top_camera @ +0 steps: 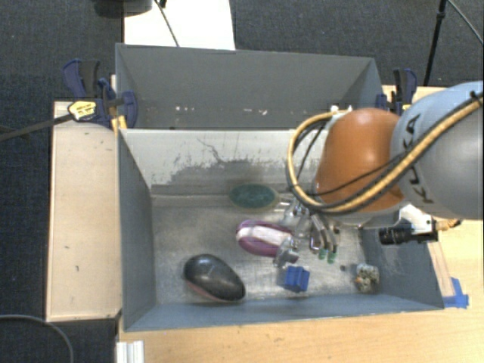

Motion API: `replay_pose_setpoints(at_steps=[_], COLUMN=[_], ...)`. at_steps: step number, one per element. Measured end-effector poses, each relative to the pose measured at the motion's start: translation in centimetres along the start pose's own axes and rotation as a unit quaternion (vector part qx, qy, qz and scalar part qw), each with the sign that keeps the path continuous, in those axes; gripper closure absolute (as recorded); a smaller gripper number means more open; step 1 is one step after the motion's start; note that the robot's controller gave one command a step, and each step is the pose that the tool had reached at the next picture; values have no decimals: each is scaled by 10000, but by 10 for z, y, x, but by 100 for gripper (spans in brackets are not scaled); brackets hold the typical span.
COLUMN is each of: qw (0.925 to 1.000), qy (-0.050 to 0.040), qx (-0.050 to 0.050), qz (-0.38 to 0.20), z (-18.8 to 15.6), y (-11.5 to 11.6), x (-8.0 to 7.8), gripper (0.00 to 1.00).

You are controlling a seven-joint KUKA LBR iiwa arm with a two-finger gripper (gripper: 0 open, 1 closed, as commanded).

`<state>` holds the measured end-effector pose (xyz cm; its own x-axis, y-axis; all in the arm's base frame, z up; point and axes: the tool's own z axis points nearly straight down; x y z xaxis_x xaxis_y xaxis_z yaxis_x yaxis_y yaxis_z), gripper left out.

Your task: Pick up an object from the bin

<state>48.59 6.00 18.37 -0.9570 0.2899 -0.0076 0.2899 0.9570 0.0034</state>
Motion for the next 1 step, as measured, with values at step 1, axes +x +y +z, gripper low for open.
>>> replay_pose_setpoints(at_steps=[1], qw=[10000], qy=[27], qx=[12], qz=[-11], z=[-6], y=[0], x=[-1], gripper=[100])
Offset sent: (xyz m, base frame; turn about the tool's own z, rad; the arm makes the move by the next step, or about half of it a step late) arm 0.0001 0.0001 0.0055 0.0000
